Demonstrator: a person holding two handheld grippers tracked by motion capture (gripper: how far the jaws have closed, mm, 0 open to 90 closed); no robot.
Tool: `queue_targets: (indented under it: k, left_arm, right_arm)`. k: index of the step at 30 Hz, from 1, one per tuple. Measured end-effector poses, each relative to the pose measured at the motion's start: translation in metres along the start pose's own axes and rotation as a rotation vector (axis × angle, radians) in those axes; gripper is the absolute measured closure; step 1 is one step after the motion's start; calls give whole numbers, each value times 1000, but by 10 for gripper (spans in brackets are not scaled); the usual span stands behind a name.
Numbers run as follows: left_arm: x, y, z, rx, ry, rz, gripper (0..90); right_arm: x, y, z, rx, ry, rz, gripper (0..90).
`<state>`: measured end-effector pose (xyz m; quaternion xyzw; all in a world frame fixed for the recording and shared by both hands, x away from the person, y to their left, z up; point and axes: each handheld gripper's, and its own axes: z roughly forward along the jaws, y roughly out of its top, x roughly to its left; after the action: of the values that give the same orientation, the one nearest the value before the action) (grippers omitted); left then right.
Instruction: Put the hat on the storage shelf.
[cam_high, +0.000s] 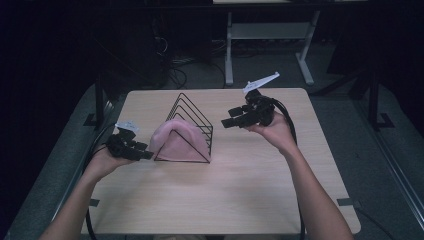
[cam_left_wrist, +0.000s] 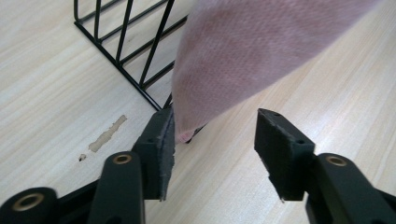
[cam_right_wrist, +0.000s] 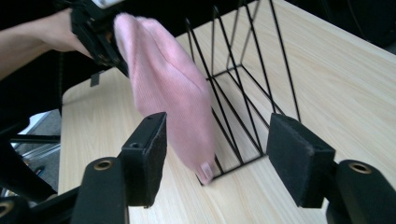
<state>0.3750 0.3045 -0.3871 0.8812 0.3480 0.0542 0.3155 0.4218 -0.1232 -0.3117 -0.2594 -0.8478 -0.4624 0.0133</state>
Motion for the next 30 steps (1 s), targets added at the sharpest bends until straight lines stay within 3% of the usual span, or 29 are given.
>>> queue_targets:
  k: [10,30]
  left_arm:
    - [-2,-9,-4,6,12,-8,401]
    - [-9,-19,-10,-10,40,-21,277]
  right_arm:
    - [-6,-31,-26,-5,-54,46,341]
    - [-12,-83,-55,-4,-134,134,289]
